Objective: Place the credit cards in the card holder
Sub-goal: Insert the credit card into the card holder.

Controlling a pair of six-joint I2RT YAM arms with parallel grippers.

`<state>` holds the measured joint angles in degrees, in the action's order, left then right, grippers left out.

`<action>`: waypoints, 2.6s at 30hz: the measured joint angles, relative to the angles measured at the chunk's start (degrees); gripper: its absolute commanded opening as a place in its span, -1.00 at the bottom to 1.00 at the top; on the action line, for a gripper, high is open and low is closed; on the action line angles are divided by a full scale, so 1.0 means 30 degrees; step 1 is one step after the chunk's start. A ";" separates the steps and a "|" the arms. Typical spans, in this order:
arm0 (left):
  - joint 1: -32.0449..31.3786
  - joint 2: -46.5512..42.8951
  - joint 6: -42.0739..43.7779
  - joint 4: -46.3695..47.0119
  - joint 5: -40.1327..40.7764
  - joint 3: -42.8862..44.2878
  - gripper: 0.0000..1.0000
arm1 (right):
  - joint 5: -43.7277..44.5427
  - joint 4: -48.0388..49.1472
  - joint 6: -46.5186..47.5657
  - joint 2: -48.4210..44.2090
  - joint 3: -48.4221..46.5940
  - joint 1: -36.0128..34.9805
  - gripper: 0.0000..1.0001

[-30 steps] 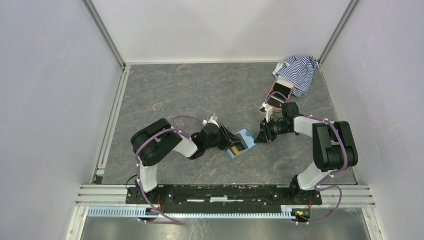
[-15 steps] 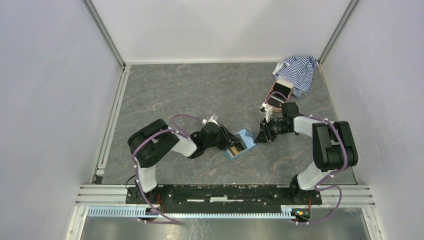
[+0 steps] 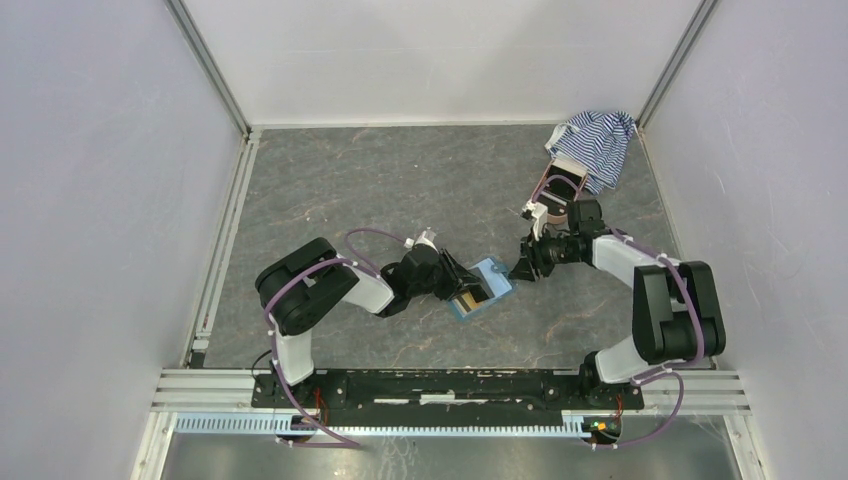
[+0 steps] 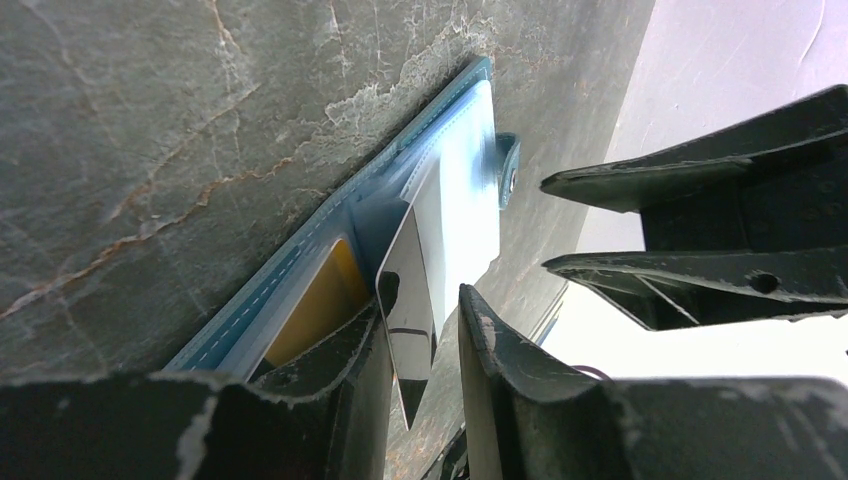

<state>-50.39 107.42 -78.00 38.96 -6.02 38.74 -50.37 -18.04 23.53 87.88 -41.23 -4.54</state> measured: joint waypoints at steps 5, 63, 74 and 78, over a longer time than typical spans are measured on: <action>0.0000 0.0000 0.0000 0.0000 -0.0007 0.0000 -0.27 | -0.0452 0.0029 0.0743 -0.1632 0.0029 -0.0452 -0.39; 0.0379 0.0568 -0.0051 0.1472 -0.1056 -0.0226 -0.19 | 1.3682 1.0812 -0.5231 -0.4597 0.5960 -1.3114 -1.00; 0.0393 0.0568 -0.0051 0.1472 -0.1122 -0.0226 -0.17 | 1.4877 1.0076 -0.5020 -0.4379 0.5625 -1.3114 -1.00; 0.0393 0.0568 -0.0051 0.1472 -0.1151 -0.0226 -0.17 | 1.4615 1.0010 -0.4940 -0.4379 0.5603 -1.3114 -1.00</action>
<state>-49.21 109.12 -78.15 43.38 -9.47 38.06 -6.52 11.99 8.71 74.74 -24.43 -43.88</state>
